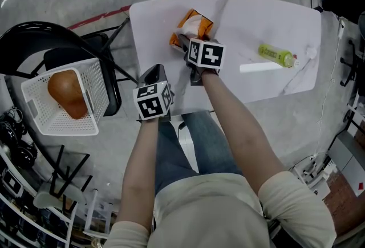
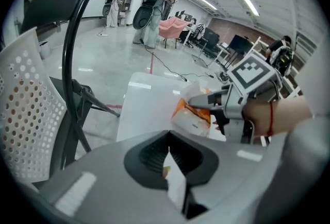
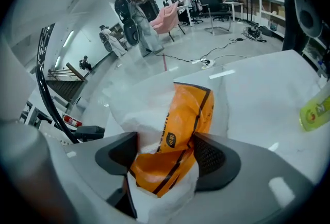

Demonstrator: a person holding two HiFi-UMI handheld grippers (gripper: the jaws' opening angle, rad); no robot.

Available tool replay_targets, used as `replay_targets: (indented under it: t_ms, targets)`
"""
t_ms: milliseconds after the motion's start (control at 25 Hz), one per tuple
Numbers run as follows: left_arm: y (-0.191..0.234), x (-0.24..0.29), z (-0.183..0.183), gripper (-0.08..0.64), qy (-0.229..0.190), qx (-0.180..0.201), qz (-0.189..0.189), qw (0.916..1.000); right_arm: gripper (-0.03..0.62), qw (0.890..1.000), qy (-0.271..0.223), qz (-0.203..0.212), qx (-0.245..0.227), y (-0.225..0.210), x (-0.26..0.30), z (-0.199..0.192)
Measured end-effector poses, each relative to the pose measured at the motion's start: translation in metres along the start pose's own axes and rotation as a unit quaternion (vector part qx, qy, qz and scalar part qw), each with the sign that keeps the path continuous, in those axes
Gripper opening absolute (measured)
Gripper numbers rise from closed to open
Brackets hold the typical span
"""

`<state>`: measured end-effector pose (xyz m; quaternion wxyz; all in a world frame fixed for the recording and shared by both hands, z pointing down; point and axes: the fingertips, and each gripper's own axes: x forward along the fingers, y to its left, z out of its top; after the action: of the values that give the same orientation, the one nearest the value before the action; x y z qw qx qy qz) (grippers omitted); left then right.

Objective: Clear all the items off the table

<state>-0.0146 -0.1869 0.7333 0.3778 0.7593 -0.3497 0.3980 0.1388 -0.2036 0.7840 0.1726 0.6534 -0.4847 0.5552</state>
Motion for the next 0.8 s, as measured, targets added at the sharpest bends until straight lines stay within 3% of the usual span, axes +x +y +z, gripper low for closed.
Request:
replay_targets:
  t_ms: [160,240,800]
  targets:
    - [-0.004,-0.003,0.0,0.008,-0.001,0.004,-0.002,1.0,0.143,0.999,-0.025,-0.018,0.014,-0.009,-0.014,0.006]
    - [-0.005,-0.004,-0.001,0.008,-0.001,0.005,-0.003,1.0,0.104,0.999,-0.025,-0.027,-0.004,-0.01,-0.017,0.007]
    - [-0.004,-0.038,0.001,0.008,-0.017,0.007,0.0,0.9998,0.089,0.999,-0.031,-0.045,-0.003,-0.013,-0.056,-0.013]
